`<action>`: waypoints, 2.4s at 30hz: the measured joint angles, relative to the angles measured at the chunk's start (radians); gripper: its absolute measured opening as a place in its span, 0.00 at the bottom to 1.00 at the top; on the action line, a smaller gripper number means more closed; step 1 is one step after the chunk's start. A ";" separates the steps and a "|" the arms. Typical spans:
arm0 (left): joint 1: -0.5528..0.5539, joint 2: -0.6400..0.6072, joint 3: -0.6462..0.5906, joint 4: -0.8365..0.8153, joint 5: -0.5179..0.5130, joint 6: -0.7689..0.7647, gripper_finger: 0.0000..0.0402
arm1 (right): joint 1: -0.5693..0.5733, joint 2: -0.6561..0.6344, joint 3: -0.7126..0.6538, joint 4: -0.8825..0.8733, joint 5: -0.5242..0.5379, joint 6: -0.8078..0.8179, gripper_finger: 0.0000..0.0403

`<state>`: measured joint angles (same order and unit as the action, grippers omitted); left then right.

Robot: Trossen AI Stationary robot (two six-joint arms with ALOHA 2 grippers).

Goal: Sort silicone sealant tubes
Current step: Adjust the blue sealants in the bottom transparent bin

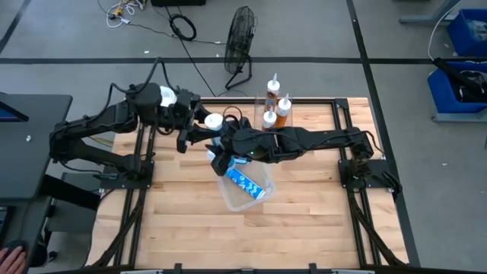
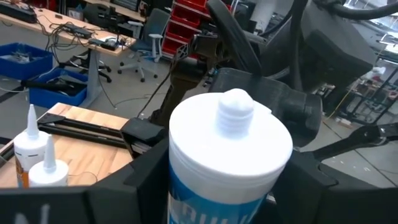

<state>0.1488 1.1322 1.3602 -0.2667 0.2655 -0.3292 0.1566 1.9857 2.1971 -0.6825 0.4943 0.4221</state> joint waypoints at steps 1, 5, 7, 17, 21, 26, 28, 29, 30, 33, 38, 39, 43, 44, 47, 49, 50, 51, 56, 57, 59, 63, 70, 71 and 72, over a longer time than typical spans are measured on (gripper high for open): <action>0.000 0.001 0.000 0.002 0.001 -0.001 0.57 | 0.001 -0.001 0.000 -0.007 -0.001 0.004 0.49; 0.002 0.003 0.000 0.004 -0.004 -0.008 0.57 | 0.000 -0.007 -0.001 -0.041 0.004 0.004 0.59; 0.002 0.002 0.000 0.002 -0.011 -0.009 0.57 | -0.001 -0.008 -0.001 -0.053 0.008 0.008 0.65; 0.002 0.001 0.001 0.000 -0.031 0.025 0.57 | 0.024 -0.016 -0.003 -0.178 -0.027 0.001 0.60; 0.009 -0.001 0.003 -0.032 -0.050 0.066 0.56 | 0.056 -0.059 -0.004 -0.313 -0.035 0.045 0.58; 0.014 0.000 0.003 -0.040 -0.053 0.046 0.56 | 0.095 -0.131 -0.004 -0.448 0.009 0.074 0.60; 0.014 0.003 0.003 -0.039 -0.054 0.044 0.56 | 0.111 -0.159 -0.004 -0.487 0.033 0.089 0.61; 0.014 0.008 0.003 -0.030 -0.054 0.039 0.56 | 0.117 -0.170 -0.004 -0.495 0.043 0.094 0.61; 0.014 0.015 0.003 -0.013 -0.051 0.030 0.56 | 0.122 -0.179 -0.004 -0.499 0.057 0.096 0.61; 0.015 0.025 0.003 0.022 -0.032 0.003 0.56 | 0.121 -0.183 -0.004 -0.473 0.069 0.090 0.61; 0.005 0.040 0.003 0.081 -0.048 -0.016 0.56 | 0.090 -0.140 -0.003 -0.397 0.009 0.080 0.61; 0.005 0.041 0.002 0.079 -0.048 -0.017 0.56 | 0.088 -0.125 -0.003 -0.378 0.009 0.078 0.61; 0.011 0.038 0.003 0.084 -0.040 -0.023 0.56 | 0.071 -0.080 -0.003 -0.248 0.015 0.052 0.60; 0.011 0.038 0.003 0.083 -0.042 -0.023 0.56 | 0.065 -0.071 -0.003 -0.227 0.021 0.057 0.59; 0.012 0.042 0.002 0.077 -0.048 -0.022 0.56 | 0.049 -0.050 -0.003 -0.207 0.018 0.067 0.57; 0.012 0.041 0.002 0.078 -0.048 -0.015 0.56 | 0.043 -0.047 -0.003 -0.192 0.017 0.067 0.56; 0.012 0.041 0.002 0.080 -0.047 -0.014 0.56 | 0.036 -0.044 -0.003 -0.186 0.013 0.067 0.56; 0.016 0.041 0.002 0.080 -0.045 -0.014 0.56 | 0.030 -0.043 -0.003 -0.183 0.010 0.067 0.56; 0.019 0.038 0.002 0.065 -0.077 0.029 0.56 | 0.013 -0.042 -0.003 -0.185 0.021 0.080 0.62; 0.019 0.038 0.002 0.059 -0.081 0.038 0.56 | 0.013 -0.047 -0.003 -0.198 0.018 0.096 0.65; 0.022 0.037 0.002 0.050 -0.077 0.048 0.56 | 0.016 -0.053 -0.003 -0.206 0.003 0.121 0.70; 0.031 0.038 0.002 0.020 -0.075 0.041 0.56 | 0.029 -0.066 -0.003 -0.207 -0.008 0.136 0.82; 0.044 0.037 0.002 -0.004 -0.084 0.109 0.56 | 0.056 -0.114 -0.003 -0.272 -0.041 0.152 0.98; 0.047 0.037 0.002 -0.010 -0.087 0.109 0.56 | 0.059 -0.127 -0.003 -0.279 -0.048 0.163 0.99; 0.051 0.038 0.002 -0.016 -0.095 0.109 0.56 | 0.063 -0.142 -0.003 -0.282 -0.067 0.171 0.99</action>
<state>0.1996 1.1703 1.3624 -0.2823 0.1707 -0.2200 0.2200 1.8438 2.1944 -0.9649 0.4273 0.5929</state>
